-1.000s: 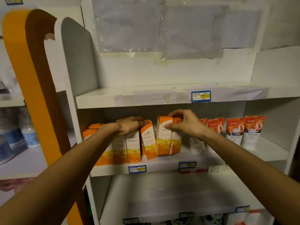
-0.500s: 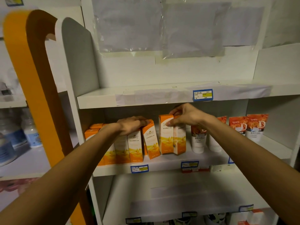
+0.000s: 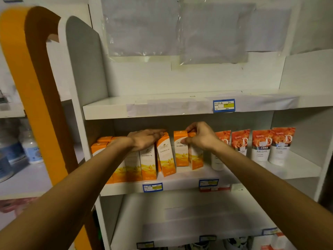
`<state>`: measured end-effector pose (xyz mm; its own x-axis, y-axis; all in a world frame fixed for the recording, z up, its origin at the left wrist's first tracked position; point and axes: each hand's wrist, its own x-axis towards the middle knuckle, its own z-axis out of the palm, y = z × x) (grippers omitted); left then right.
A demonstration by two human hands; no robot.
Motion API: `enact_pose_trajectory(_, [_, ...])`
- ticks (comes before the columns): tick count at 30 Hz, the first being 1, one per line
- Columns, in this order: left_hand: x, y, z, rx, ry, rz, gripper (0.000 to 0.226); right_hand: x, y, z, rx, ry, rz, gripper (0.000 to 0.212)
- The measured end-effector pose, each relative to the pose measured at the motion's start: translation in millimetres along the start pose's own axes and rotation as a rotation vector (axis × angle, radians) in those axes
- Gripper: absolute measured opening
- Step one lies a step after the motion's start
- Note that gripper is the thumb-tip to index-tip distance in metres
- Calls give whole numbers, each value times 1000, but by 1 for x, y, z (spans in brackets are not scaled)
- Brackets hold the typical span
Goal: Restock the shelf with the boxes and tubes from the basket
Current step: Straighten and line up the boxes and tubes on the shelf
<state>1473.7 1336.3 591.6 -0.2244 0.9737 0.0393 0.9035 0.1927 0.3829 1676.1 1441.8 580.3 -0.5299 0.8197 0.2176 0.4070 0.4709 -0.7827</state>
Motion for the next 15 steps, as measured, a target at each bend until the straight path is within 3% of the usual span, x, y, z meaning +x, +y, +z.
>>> enact_pose_trajectory(6, [-9,6,-4,109,-36,-7,79,2,0,5,-26,-38,-81,40])
enact_pose_trajectory(15, [-3,-4,-8,-277,-106,51,70,5,-5,9,-7,-83,-86,38])
